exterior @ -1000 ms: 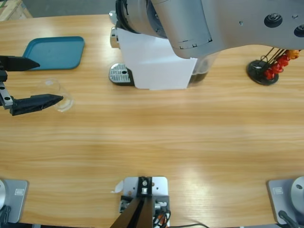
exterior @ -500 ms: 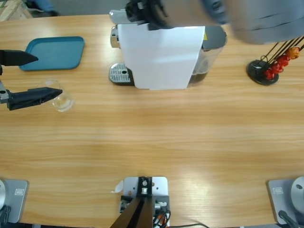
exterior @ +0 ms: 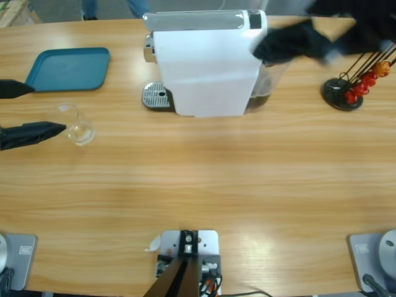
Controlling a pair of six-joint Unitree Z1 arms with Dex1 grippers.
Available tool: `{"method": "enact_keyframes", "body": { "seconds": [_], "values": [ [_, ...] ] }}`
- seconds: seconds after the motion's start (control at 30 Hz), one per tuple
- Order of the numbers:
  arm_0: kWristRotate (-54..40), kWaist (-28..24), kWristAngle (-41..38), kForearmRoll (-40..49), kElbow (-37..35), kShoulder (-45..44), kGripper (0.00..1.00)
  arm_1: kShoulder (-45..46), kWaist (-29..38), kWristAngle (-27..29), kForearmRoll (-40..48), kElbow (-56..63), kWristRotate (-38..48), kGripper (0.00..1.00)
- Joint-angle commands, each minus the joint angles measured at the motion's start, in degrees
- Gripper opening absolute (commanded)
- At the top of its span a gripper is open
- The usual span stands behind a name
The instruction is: Pour coffee
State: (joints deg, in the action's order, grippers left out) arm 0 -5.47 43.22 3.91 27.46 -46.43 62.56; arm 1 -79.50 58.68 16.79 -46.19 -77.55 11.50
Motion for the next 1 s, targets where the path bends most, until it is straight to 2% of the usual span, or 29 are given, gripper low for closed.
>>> {"method": "enact_keyframes", "body": {
  "seconds": [0.03, 0.17, 0.33, 0.43, 0.47, 0.57, 0.67, 0.77, 1.0],
  "values": [
    [0.2, -1.4, 0.8, 5.0, 1.7, -3.9, 1.0, 9.5, -0.4, -4.4, -5.4, 9.8, -0.2, 1.0],
    [-0.9, -4.5, 0.3, 4.9, 2.6, -4.2, 1.0, 13.8, -0.4, -4.7, -5.6, 14.8, -0.8, 1.0],
    [-1.0, -4.6, -0.7, 5.3, 2.4, -3.2, 1.0, 14.5, -0.4, -4.4, -5.1, 17.2, -1.0, 1.0],
    [-1.2, -4.9, 1.6, 8.9, 1.8, -2.4, 1.0, 13.8, -0.4, -3.5, -3.4, 17.2, -1.0, 1.0],
    [-1.7, -6.0, 4.1, 10.2, 1.7, -1.8, 1.0, 13.4, -0.4, -3.2, -2.9, 17.3, -1.0, 1.0],
    [-2.6, -10.2, 5.0, 10.1, 2.1, -0.7, 1.0, 11.7, -0.4, -3.3, -1.4, 17.6, -1.0, 1.0],
    [-2.9, -11.6, 4.6, 7.1, 4.1, 0.5, 1.0, 10.7, -0.4, -3.3, -0.8, 17.7, -1.0, 1.0],
    [-4.7, -12.4, 2.6, -0.4, 9.2, 1.0, 0.996, 10.0, -2.4, -3.6, -0.4, 17.8, -1.1, 1.0],
    [-5.4, -14.1, -0.9, -2.8, 10.5, 3.3, 0.996, 7.7, -6.2, -4.6, 3.4, 17.9, -2.3, 1.0]
  ]
}}
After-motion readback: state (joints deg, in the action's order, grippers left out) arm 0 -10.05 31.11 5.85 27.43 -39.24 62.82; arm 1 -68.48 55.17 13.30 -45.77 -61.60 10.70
